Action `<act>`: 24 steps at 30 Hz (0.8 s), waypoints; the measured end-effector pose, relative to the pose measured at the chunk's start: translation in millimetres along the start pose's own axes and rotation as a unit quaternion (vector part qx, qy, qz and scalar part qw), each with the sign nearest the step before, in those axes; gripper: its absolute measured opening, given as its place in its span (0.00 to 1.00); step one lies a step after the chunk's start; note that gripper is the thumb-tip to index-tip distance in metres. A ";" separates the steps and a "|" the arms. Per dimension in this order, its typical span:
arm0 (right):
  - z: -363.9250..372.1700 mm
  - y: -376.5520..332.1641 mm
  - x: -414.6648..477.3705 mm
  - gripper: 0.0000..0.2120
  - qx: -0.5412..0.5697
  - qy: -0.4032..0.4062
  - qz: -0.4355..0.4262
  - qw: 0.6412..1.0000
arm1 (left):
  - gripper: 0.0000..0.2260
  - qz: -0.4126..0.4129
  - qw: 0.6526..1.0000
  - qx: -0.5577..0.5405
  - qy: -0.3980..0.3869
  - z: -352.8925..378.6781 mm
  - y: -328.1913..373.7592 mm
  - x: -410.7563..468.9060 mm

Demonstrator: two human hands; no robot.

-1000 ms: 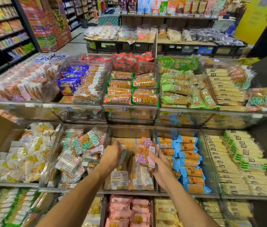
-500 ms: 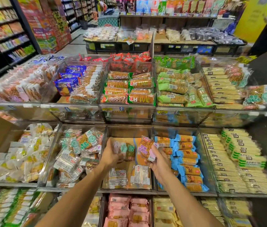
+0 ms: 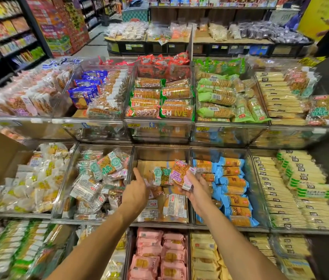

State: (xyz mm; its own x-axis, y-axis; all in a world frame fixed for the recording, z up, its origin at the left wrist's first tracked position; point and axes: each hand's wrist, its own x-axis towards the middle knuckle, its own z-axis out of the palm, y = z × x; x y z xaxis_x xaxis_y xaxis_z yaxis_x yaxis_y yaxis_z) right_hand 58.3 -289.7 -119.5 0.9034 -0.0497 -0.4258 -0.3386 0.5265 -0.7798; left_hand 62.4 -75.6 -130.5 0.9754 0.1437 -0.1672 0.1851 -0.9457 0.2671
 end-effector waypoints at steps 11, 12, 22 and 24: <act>-2.2 5.0 6.3 0.16 -0.009 0.011 -0.012 1.000 | 0.40 0.142 0.973 0.140 -0.119 19.2 -13.6 -27.5; -2.2 5.5 6.1 0.16 -0.012 0.009 -0.012 1.000 | 0.40 0.144 0.971 0.148 -0.121 18.5 -12.3 -25.1; -4.0 11.9 11.9 0.19 -0.048 0.012 -0.022 0.999 | 0.15 0.189 0.980 0.061 -0.029 0.8 -8.6 -16.8; -3.9 11.2 10.8 0.18 -0.049 0.009 -0.023 0.998 | 0.16 0.162 0.987 -0.003 -0.015 1.2 -11.7 -9.4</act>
State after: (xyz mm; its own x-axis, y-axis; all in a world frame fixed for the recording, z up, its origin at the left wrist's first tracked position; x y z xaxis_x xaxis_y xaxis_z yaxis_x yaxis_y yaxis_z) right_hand 63.2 -287.7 -134.6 0.9142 -0.0868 -0.3959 -0.3220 0.4377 -0.8395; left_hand 51.0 -66.2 -133.2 0.9794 -0.1753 -0.1006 -0.1355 -0.9388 0.3167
